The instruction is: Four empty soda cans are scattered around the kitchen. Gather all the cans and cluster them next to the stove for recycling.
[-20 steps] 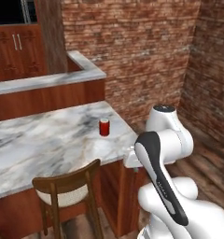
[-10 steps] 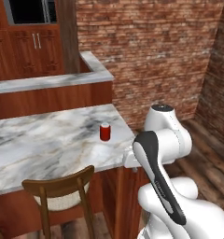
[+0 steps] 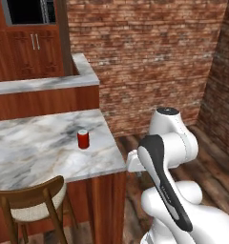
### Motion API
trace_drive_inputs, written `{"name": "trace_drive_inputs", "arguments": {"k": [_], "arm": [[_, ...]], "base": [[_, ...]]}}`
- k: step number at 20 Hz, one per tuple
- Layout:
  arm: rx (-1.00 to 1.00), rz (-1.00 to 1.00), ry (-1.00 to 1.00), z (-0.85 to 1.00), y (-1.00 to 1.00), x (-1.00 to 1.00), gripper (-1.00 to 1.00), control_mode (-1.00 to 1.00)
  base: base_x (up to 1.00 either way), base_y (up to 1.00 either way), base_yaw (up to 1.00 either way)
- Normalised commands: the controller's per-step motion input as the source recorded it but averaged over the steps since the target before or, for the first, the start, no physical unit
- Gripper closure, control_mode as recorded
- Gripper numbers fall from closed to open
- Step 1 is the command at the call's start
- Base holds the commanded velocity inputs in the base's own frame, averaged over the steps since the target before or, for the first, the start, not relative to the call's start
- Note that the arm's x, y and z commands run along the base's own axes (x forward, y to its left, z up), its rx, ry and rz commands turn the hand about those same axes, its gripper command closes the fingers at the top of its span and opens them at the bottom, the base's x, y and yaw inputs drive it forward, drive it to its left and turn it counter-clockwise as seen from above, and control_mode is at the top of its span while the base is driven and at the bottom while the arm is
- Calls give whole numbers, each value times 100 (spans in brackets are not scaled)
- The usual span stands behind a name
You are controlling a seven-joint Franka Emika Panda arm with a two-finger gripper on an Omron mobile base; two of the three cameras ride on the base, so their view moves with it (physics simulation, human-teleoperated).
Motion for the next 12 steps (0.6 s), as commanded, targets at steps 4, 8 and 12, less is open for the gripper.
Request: {"name": "trace_drive_inputs", "arguments": {"k": [4, 8, 12], "arm": [[0, 0, 0, 0, 0, 0, -100, 100], [0, 0, 0, 0, 0, 0, -100, 100], [0, 0, 0, 0, 0, 0, -100, 100]], "base": [[50, 0, 6], [39, 28, 0], [24, 37, -1]]}}
